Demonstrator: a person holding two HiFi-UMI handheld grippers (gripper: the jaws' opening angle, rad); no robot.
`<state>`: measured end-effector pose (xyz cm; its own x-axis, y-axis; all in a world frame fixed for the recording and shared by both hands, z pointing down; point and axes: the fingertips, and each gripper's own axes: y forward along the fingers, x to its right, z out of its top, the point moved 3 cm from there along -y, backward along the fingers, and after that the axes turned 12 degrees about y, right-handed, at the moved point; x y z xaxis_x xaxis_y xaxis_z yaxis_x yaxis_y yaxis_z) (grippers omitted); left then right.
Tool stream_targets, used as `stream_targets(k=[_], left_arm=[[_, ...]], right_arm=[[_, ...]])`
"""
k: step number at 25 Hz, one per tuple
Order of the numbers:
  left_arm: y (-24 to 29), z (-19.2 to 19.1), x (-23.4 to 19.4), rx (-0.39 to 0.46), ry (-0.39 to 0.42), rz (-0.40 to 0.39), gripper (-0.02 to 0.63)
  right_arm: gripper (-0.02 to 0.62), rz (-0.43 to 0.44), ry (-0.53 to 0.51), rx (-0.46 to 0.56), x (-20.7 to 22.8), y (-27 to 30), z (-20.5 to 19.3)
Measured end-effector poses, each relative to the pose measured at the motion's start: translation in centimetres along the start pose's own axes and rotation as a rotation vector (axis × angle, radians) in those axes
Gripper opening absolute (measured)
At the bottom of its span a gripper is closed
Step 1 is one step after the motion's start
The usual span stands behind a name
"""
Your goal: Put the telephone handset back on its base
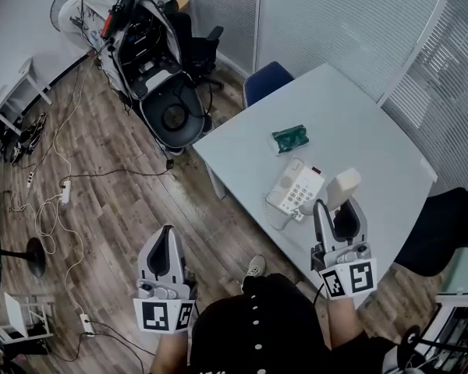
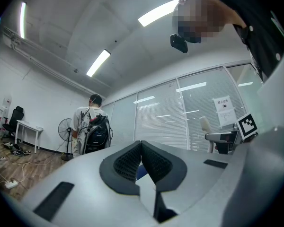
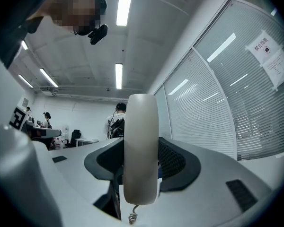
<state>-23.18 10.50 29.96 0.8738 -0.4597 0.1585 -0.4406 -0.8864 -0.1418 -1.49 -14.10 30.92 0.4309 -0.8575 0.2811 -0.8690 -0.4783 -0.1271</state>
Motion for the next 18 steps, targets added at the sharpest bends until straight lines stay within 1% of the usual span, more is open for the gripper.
stream_targets(k=[11,18], left_arm=[[4.9,-1.6,0.9,-0.019,0.021,0.007,0.015],[7.1,-1.1,1.8,-0.011,0.007,0.000,0.015]], right_arm=[[0.235,0.018,0.025,0.003,3.6,4.3,-1.0],[0.235,0.010,0.022,-0.002,5.0,5.3,-0.3]])
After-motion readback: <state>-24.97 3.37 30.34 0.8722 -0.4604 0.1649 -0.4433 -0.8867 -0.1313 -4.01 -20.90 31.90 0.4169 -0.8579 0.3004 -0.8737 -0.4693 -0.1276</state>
